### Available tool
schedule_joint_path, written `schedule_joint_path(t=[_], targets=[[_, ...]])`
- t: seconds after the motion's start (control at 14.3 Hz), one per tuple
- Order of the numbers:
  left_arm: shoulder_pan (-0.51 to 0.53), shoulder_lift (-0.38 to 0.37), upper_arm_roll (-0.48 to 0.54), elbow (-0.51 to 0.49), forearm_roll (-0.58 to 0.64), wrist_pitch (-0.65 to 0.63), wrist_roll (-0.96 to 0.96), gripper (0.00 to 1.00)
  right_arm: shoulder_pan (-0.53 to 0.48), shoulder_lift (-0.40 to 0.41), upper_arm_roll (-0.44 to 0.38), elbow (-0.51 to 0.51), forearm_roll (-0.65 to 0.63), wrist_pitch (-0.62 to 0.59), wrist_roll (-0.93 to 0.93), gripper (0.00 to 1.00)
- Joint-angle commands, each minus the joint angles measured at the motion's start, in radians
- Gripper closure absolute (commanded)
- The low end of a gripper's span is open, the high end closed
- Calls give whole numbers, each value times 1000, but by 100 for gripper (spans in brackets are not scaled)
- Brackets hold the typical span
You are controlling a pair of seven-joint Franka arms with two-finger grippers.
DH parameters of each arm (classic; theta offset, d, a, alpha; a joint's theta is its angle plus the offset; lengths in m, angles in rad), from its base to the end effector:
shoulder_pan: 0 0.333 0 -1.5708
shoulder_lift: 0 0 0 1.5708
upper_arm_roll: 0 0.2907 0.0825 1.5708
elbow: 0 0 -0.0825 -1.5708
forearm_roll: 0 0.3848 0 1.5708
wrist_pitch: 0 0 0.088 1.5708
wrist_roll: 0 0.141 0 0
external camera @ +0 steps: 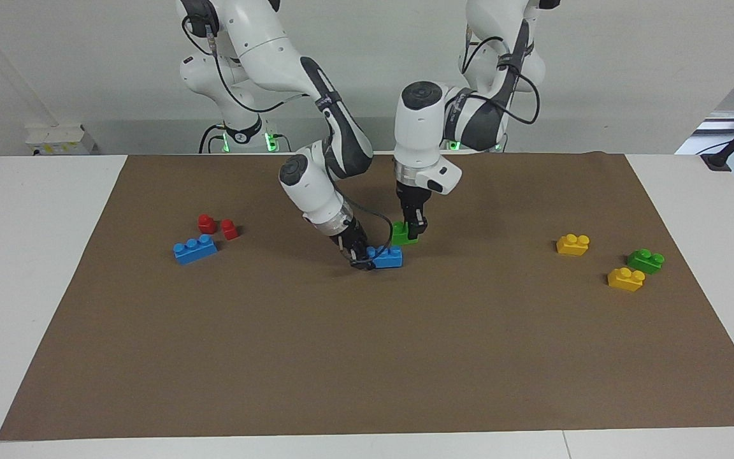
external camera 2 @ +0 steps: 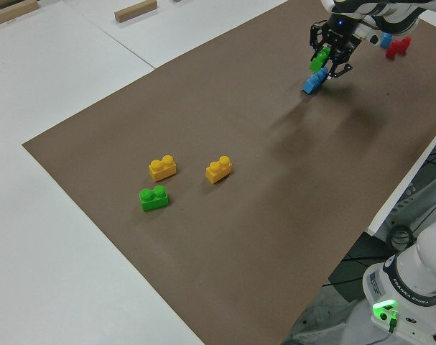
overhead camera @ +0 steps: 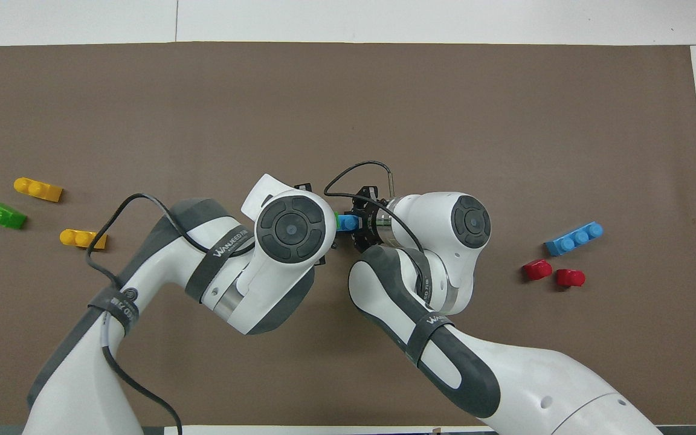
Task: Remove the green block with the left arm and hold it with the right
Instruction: 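Pull the green brick away from the blue brick, grippers moving apart, then withdraw the left gripper with green while the right gripper withdraws blue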
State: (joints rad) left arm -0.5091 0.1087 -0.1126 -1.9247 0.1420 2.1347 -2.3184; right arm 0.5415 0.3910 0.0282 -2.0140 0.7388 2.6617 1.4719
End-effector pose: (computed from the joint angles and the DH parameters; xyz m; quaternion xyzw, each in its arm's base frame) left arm 0.4917 -0.3385 0.3847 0.6846 0.7250 0.0606 0.0452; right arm 0.5312 0.3297 0.2244 -0.7012 0.6707 0.1183 0.2110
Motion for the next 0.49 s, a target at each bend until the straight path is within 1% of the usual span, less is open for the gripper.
schedule_joint_path(t=[0.0, 0.07, 0.14, 0.21, 0.28, 0.42], targets=[[85, -55, -1, -10, -15, -53, 156, 100, -64, -49, -7, 30, 2, -127, -5, 100], [119, -57, -1, -8, -25, -58, 222, 100, -116, -81, -22, 46, -34, -220, -22, 100], [151, -57, -1, -8, -30, -58, 290, 100, -179, -115, -28, 64, -101, -320, -56, 100], [194, -57, -1, -11, -42, -58, 365, 100, -254, -145, -28, 76, -151, -409, -111, 100], [236, -55, -1, -10, -70, -56, 449, 100, -335, -174, -27, 80, -160, -481, -184, 100], [326, -52, 1, -10, -140, -58, 652, 100, -478, -193, -30, 84, -174, -600, -344, 100]])
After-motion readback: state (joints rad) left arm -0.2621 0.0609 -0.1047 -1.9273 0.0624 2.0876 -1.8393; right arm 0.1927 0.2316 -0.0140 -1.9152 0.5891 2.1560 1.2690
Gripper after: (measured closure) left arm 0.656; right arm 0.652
